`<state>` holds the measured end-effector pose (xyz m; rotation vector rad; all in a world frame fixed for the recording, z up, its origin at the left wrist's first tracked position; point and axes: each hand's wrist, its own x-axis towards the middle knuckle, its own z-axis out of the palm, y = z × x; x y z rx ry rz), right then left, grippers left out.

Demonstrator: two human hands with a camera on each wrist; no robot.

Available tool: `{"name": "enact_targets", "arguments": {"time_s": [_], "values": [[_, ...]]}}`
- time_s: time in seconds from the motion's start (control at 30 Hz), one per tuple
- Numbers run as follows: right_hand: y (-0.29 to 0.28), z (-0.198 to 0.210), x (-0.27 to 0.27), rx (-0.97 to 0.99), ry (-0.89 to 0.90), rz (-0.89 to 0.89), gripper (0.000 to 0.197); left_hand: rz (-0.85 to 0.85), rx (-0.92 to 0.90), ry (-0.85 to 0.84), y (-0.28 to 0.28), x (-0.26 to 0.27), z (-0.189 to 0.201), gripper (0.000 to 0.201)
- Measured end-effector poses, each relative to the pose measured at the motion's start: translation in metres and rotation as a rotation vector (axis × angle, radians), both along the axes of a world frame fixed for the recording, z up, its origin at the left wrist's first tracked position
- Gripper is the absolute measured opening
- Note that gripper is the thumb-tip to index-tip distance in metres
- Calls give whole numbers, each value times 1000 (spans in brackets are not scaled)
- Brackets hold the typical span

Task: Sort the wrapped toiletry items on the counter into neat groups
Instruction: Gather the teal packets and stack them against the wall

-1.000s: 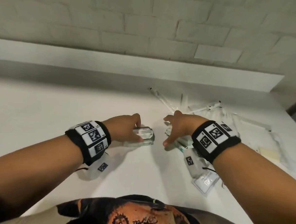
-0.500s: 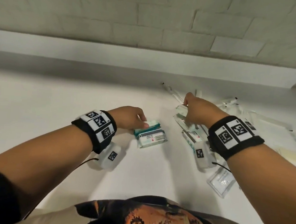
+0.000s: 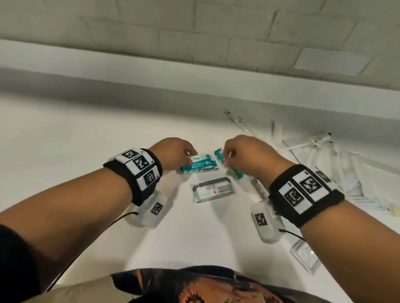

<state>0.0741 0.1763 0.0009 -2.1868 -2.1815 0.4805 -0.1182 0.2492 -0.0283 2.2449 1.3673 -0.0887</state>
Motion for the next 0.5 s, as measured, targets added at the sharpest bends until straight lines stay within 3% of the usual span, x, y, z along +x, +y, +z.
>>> {"name": "enact_targets", "arguments": {"time_s": [0.1, 0.17, 0.23, 0.33, 0.37, 0.43, 0.5], "values": [[-33, -15, -20, -114, -88, 290, 48, -13, -7, -15, -3, 4, -1, 32], [-47, -28, -20, -70, -180, 323, 47, -29, -15, -3, -8, 7, -1, 32], [-51, -21, -10, -175, -157, 242, 36, -52, -9, 22, -15, 8, 0, 33], [-46, -2, 9, -585, 81, 95, 28, -83, -29, 23, -25, 10, 1, 33], [-44, 1, 14, -634, 143, 48, 26, -93, -35, 25, -28, 10, 1, 32], [-42, -1, 21, -589, 126, -54, 28, -108, -26, 44, -35, 13, 1, 31], [-40, 0, 23, -504, -16, -124, 33, -96, 9, 60, -39, 14, 3, 29]]}}
